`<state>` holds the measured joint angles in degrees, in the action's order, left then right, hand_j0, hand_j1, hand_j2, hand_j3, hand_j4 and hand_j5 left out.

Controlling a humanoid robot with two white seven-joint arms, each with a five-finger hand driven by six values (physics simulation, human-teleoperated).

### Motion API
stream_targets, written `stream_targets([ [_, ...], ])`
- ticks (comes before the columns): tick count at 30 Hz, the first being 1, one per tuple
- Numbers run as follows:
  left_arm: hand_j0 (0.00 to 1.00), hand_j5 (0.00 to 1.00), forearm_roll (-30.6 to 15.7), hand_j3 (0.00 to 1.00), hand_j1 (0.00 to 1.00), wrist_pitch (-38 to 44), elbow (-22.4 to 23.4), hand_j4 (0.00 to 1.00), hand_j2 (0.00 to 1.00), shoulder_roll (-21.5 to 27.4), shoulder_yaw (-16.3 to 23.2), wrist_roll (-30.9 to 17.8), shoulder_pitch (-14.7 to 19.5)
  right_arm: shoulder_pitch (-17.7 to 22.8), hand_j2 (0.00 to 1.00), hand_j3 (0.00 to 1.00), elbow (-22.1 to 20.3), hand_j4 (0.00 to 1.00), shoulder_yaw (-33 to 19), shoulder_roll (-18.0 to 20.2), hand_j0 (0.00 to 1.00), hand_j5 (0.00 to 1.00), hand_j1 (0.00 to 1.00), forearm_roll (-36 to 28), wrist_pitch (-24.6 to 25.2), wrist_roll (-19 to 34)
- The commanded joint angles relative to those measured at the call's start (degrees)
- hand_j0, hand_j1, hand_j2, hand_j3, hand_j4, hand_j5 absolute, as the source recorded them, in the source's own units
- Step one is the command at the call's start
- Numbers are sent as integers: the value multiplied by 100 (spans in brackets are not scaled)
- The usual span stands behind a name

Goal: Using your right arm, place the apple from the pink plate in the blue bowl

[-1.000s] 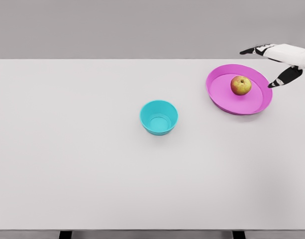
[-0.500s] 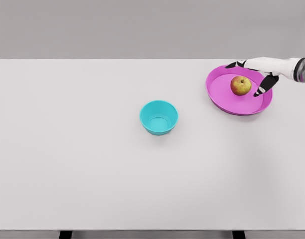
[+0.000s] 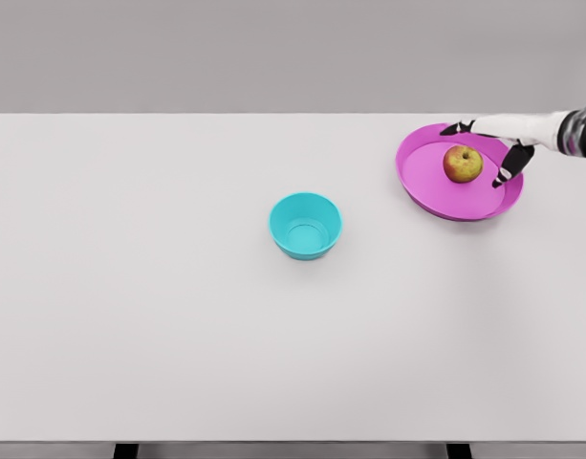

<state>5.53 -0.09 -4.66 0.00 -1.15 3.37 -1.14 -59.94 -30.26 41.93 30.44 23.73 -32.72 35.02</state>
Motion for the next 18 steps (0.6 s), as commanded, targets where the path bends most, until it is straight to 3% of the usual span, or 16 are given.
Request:
stream_targets([
  [1,100,100,1,100,100,0,0,100,100,0,1,-3,0,0,100,100,152,100,-10,-82,100,100,100,62,20,-2],
  [18,100,100,1,100,100,0,0,100,100,0,1,5,0,-185,100,100,512,100,43,-380,100,100,100,308,20,-2],
])
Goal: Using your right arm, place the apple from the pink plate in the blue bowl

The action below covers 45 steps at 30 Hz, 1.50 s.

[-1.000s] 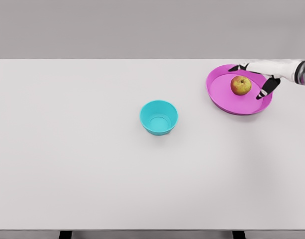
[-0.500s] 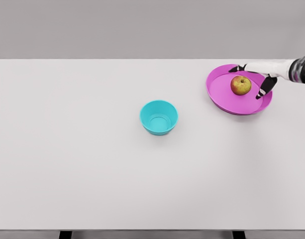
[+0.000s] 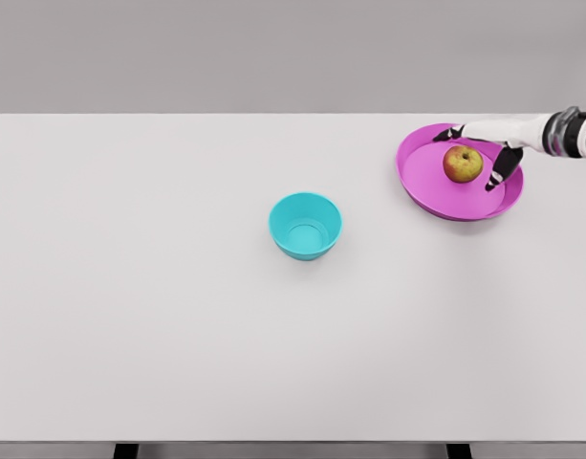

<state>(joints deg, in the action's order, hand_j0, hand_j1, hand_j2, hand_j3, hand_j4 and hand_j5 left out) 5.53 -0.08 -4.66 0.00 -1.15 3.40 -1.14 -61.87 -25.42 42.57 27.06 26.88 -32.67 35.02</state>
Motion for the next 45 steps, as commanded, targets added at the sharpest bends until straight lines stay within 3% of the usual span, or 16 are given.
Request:
stream_targets([
  [1,100,100,1,100,100,-1,1,100,100,0,0,-6,0,-9,100,100,28,100,-20,-43,100,100,100,-7,15,-2],
  [8,100,100,1,100,100,-1,1,100,100,0,0,3,0,-26,99,99,28,99,24,-96,99,99,99,-7,15,-2],
  [12,100,100,1,100,100,-1,1,100,100,0,0,-6,0,-26,80,80,28,80,103,-95,80,80,80,-7,15,-2],
  [14,100,100,1,100,100,-1,1,100,100,0,0,-6,0,-26,63,63,28,63,103,-95,63,63,63,-7,6,-2],
  [19,100,100,1,100,100,-1,1,100,100,0,0,3,0,-26,42,42,28,42,112,-95,42,42,42,-7,6,-2],
  [33,100,100,1,100,100,-1,1,100,100,0,0,-6,0,-70,42,42,-121,42,24,-8,42,42,42,-42,-73,-2],
  [45,100,100,1,100,100,-1,1,100,100,0,0,-6,0,-70,42,42,-1246,42,15,71,42,42,42,-60,-233,-2],
])
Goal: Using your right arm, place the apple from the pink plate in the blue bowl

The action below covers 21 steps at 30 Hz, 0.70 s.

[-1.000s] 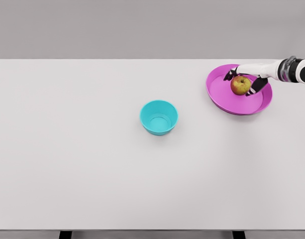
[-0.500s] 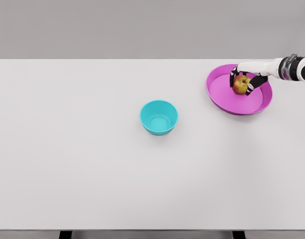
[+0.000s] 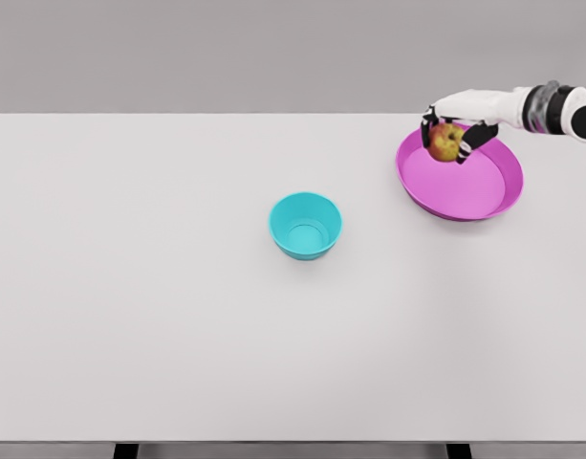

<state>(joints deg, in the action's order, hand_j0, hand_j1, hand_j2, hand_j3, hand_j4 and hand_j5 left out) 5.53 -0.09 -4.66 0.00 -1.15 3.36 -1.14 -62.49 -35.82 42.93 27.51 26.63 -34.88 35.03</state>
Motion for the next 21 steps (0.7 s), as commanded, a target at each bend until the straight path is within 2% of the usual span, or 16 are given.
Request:
stream_targets([
  [1,100,100,1,100,100,0,1,100,100,0,1,-2,0,0,42,42,-329,42,-22,53,42,42,42,-35,-12,-3],
  [6,100,100,1,100,100,0,1,100,100,0,1,-2,0,44,42,42,-1112,42,-13,53,42,42,42,-44,-12,-3],
  [21,100,100,1,100,100,0,1,100,100,0,1,-2,0,352,44,44,-2562,44,31,53,44,44,44,-61,-12,-3],
])
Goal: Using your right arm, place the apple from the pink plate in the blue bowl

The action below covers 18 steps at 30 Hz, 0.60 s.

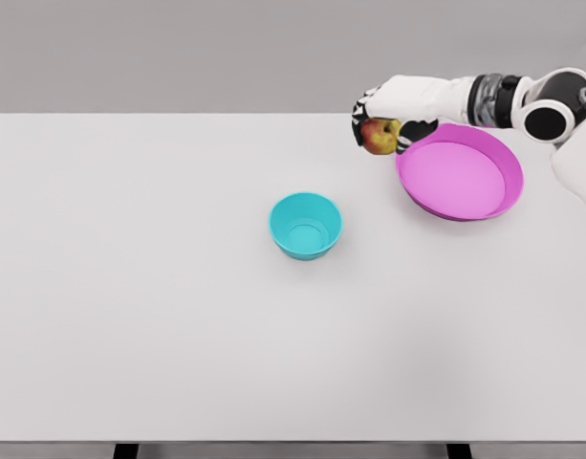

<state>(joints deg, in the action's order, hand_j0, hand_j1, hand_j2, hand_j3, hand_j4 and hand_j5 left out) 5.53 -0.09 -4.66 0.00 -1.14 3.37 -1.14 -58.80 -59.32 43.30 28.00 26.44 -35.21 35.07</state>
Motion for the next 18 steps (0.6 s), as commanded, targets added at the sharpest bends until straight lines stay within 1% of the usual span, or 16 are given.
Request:
stream_targets([
  [1,100,100,1,100,100,0,1,100,100,0,0,6,0,9,44,44,-343,44,3,3,44,44,44,-43,21,-7],
  [6,100,100,1,100,100,0,1,100,100,0,0,-3,0,176,44,44,-1186,44,83,100,44,44,44,-52,21,-7],
  [9,100,100,1,100,100,0,1,100,100,0,0,-3,0,246,44,44,-1327,44,118,126,44,44,44,-52,21,-7],
  [14,100,100,1,100,100,0,1,100,100,0,0,-3,0,351,44,44,-1811,44,434,118,44,44,44,-52,21,-7],
  [18,100,100,1,100,100,0,1,100,100,0,0,-3,0,378,44,44,-2022,44,601,118,44,44,44,-52,21,-7],
])
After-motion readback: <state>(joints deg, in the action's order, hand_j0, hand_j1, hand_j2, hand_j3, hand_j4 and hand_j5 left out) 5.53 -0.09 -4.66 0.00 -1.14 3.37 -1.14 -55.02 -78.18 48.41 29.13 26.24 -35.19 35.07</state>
